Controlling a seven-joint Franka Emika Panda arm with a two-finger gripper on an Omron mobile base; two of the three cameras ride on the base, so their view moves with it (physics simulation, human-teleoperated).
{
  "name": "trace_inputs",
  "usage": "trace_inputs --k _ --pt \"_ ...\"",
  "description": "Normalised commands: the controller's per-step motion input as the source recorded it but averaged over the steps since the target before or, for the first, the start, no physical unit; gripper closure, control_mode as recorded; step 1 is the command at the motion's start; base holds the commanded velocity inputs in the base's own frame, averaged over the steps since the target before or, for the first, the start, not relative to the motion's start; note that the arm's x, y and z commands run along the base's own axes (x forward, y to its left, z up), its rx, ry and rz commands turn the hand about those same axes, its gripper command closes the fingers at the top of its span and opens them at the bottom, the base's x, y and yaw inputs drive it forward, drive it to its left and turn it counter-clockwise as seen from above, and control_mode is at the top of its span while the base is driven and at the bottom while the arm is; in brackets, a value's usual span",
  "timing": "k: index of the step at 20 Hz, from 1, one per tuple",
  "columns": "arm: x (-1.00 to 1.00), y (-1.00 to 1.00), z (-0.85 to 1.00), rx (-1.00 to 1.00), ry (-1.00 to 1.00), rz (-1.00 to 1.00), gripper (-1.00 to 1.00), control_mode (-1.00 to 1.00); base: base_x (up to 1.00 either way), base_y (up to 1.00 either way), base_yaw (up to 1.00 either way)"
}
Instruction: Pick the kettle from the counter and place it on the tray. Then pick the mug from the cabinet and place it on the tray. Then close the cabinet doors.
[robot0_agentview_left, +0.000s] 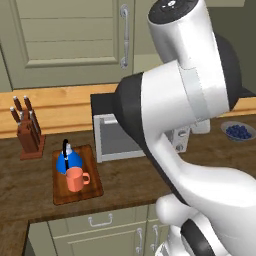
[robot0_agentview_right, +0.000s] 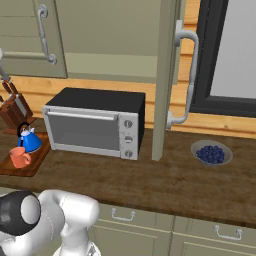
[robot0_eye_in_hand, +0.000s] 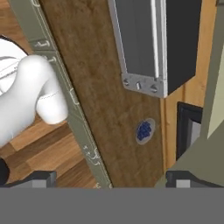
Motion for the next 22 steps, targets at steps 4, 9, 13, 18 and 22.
trace_inputs --k 4,9,13,18,22 --pt "-0.14 -0.80 0.00 -0.02 0.00 -0.02 -1.00 -1.00 0.00 0.00 0.00" --pt "-0.01 -0.84 -0.14 -0.10 0.00 0.00 -1.00 -1.00 0.00 0.00 0.00" --pt "0.00 -0.90 -0.13 -0.11 0.00 0.00 -1.00 -1.00 0.00 0.00 0.00" --pt "-0.02 -0.78 -0.24 -0.16 -0.04 0.00 -1.00 -1.00 0.00 0.00 0.00" --pt "-0.03 -0.67 -0.12 -0.08 -0.03 -0.15 -1.00 -1.00 0.00 0.00 0.00"
